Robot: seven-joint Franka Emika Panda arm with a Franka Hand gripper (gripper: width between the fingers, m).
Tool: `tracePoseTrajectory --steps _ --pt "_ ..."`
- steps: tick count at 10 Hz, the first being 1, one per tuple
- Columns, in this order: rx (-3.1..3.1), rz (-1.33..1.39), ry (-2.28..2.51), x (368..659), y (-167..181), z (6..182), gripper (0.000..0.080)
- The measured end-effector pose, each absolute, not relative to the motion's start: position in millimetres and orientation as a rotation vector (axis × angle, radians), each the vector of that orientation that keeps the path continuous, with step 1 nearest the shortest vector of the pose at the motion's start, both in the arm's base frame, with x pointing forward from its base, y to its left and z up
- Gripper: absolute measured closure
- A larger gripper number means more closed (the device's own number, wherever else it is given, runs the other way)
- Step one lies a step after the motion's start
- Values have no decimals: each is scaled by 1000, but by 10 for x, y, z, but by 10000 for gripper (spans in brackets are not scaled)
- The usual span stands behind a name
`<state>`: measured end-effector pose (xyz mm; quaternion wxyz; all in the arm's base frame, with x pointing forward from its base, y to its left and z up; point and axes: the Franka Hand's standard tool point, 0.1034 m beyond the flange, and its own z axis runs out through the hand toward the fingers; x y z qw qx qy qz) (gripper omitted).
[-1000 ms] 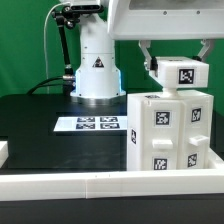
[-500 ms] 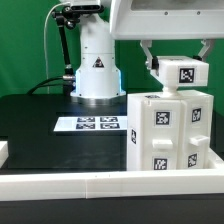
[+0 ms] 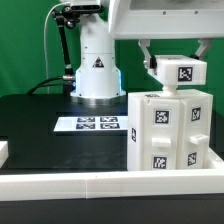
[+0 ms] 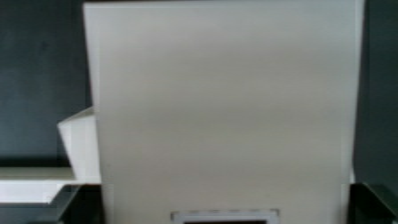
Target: Assemble cabinet
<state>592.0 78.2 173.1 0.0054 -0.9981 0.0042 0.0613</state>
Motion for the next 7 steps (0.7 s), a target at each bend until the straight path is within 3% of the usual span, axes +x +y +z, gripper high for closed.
tracePoseTrajectory --steps 7 --pt "-3126 40 6 6066 919 1732 236"
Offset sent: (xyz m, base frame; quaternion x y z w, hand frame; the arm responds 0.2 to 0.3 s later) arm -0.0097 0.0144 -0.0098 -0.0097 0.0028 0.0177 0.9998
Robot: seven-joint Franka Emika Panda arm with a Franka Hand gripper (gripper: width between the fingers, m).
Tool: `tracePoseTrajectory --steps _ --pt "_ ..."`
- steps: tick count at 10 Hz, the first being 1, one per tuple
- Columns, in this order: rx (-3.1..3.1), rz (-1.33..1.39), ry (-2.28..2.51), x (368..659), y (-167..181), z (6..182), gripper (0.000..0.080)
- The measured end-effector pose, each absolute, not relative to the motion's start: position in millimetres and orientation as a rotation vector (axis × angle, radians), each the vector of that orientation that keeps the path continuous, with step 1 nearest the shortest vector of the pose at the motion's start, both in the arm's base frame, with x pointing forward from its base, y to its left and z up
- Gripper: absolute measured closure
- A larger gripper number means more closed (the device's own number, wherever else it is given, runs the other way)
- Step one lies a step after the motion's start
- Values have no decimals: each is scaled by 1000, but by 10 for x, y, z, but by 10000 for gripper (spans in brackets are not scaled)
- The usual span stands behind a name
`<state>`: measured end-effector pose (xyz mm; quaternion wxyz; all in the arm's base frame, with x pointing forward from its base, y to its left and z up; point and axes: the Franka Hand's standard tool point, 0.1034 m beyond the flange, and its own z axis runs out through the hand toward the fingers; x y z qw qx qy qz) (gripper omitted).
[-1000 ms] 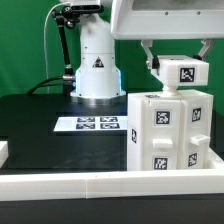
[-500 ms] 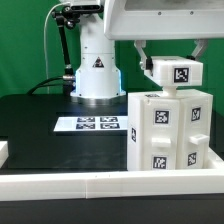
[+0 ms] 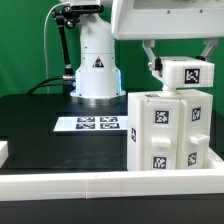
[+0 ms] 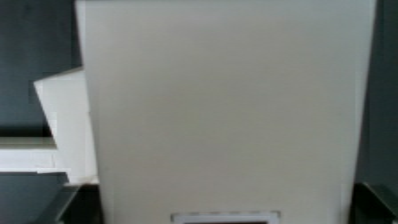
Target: Assemble cabinet
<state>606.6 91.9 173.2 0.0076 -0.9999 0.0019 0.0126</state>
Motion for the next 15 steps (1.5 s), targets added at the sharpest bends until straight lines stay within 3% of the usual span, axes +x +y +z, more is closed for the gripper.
tracePoseTrajectory --steps 7,15 --pt "-3120 43 -4 5929 881 1827 236" --pt "-3121 -2 -5 5889 875 1732 236"
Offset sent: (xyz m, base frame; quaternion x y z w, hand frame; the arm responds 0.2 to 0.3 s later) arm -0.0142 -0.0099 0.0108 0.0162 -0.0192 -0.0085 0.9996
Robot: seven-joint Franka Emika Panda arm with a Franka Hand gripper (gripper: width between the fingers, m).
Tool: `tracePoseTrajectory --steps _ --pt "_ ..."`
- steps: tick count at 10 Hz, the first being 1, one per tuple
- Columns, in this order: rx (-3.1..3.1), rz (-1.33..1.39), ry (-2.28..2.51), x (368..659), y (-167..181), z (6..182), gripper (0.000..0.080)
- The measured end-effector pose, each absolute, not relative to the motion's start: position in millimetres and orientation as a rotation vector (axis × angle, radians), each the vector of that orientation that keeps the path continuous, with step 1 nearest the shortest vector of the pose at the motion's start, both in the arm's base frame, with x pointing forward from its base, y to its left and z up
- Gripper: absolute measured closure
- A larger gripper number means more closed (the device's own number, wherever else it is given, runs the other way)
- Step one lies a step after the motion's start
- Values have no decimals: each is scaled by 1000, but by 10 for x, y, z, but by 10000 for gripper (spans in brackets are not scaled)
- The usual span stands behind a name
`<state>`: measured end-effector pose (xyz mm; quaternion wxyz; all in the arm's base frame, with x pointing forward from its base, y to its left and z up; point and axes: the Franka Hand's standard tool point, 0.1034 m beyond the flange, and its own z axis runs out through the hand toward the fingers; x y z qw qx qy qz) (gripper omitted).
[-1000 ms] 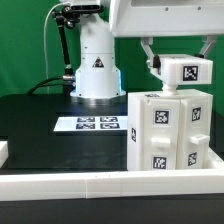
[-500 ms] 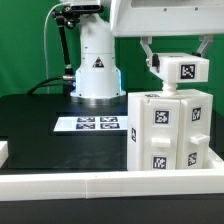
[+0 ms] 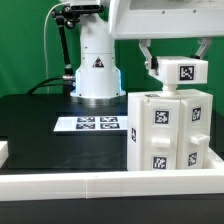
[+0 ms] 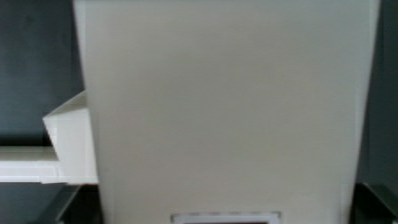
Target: Assemble cabinet
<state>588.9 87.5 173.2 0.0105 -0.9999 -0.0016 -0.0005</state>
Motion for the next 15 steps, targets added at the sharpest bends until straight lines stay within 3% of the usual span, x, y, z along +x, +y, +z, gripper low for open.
tracePoseTrajectory --steps 11,15 --pt "-3113 -146 -39 6083 876 1733 236" --pt "-3111 -135 -45 5975 897 1748 236"
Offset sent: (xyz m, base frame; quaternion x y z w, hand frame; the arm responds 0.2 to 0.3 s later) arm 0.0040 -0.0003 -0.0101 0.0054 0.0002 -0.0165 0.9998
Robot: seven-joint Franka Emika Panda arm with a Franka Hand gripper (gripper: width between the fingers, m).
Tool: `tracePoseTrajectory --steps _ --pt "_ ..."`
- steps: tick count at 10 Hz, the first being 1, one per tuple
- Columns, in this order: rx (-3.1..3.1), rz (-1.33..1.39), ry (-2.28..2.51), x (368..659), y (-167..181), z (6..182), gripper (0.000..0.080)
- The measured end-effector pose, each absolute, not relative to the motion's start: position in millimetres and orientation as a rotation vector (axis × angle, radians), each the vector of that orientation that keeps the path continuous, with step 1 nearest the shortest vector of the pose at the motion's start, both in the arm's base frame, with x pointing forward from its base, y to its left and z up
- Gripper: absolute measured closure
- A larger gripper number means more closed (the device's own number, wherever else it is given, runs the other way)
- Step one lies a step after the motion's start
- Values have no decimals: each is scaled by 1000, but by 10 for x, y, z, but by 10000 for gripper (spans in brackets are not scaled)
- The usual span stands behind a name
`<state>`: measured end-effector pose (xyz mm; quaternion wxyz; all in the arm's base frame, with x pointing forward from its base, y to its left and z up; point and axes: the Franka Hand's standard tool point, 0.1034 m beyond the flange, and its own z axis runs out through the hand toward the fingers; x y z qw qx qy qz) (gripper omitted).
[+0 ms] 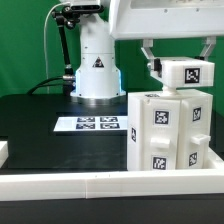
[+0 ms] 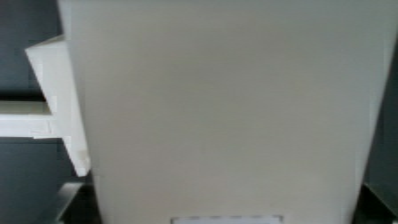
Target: Assemble cabinet
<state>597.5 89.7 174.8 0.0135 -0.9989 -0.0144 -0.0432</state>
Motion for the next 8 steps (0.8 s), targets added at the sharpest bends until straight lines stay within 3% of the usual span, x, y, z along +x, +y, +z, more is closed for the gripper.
tracePoseTrajectory --steps 8 --pt "-3108 -162 -52 5889 888 1731 236"
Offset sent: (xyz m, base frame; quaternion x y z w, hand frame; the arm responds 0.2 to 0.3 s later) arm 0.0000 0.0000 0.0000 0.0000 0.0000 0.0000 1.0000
